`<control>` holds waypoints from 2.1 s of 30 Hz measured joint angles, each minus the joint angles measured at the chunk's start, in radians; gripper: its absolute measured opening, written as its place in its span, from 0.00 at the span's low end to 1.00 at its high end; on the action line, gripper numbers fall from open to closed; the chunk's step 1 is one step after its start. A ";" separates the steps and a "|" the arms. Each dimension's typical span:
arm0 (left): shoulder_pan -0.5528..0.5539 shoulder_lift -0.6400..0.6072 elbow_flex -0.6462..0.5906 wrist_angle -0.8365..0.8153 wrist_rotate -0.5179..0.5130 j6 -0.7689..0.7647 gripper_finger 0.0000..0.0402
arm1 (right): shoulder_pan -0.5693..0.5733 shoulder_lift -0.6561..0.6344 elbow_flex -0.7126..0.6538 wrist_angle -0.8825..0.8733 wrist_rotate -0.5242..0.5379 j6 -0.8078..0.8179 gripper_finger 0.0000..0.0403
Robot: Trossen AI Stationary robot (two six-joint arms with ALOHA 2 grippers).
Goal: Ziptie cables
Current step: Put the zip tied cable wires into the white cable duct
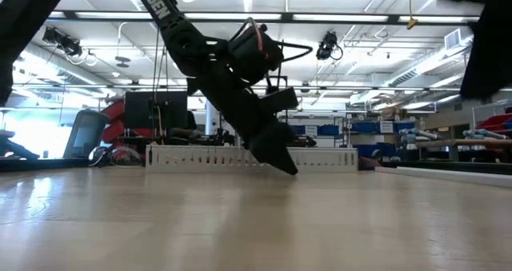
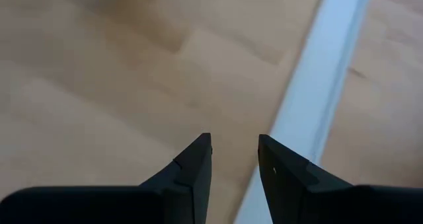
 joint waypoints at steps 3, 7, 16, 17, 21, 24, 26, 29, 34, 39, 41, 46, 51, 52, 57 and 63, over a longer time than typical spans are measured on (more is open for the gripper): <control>-0.003 -0.038 0.000 -0.047 0.044 0.024 0.35 | -0.023 0.001 -0.090 0.013 0.014 0.012 0.27; -0.022 -0.108 0.000 -0.089 0.050 0.092 0.35 | -0.023 -0.009 -0.173 -0.009 0.077 0.095 0.27; -0.021 -0.201 -0.036 -0.143 -0.059 0.102 0.35 | -0.063 -0.177 -0.377 0.172 0.138 0.090 0.27; -0.020 -0.213 -0.051 -0.156 -0.076 0.095 0.35 | -0.076 -0.200 -0.394 0.191 0.138 0.066 0.27; -0.015 -0.280 -0.134 -0.142 -0.094 0.052 0.35 | -0.134 -0.298 -0.448 0.265 0.132 -0.051 0.27; -0.010 -0.350 -0.207 -0.138 -0.112 0.026 0.35 | -0.198 -0.376 -0.479 0.301 0.128 -0.148 0.27; -0.002 -0.400 -0.254 -0.135 -0.124 0.016 0.35 | -0.252 -0.424 -0.502 0.325 0.120 -0.212 0.27; 0.013 -0.460 -0.312 -0.127 -0.127 -0.007 0.35 | -0.350 -0.495 -0.530 0.393 0.102 -0.363 0.27; 0.034 -0.493 -0.360 -0.128 -0.123 -0.050 0.35 | -0.549 -0.578 -0.570 0.500 0.082 -0.596 0.27; 0.029 -0.493 -0.364 -0.126 -0.115 -0.081 0.35 | -0.771 -0.599 -0.576 0.690 -0.005 -0.905 0.27; 0.030 -0.493 -0.363 -0.119 -0.113 -0.081 0.35 | -0.857 -0.587 -0.576 0.778 -0.061 -1.018 0.27; 0.031 -0.493 -0.362 -0.124 -0.114 -0.081 0.35 | -1.038 -0.520 -0.576 0.941 -0.155 -1.153 0.27; 0.031 -0.493 -0.362 -0.127 -0.114 -0.074 0.35 | -1.148 -0.407 -0.576 0.982 -0.237 -1.193 0.27; 0.032 -0.493 -0.362 -0.126 -0.114 -0.073 0.35 | -1.161 -0.384 -0.576 0.996 -0.246 -1.200 0.27; 0.032 -0.493 -0.362 -0.121 -0.115 -0.073 0.35 | -1.199 -0.293 -0.572 1.127 -0.266 -1.239 0.27; 0.032 -0.493 -0.361 -0.123 -0.115 -0.072 0.35 | -1.235 -0.207 -0.572 1.379 -0.520 -1.397 0.27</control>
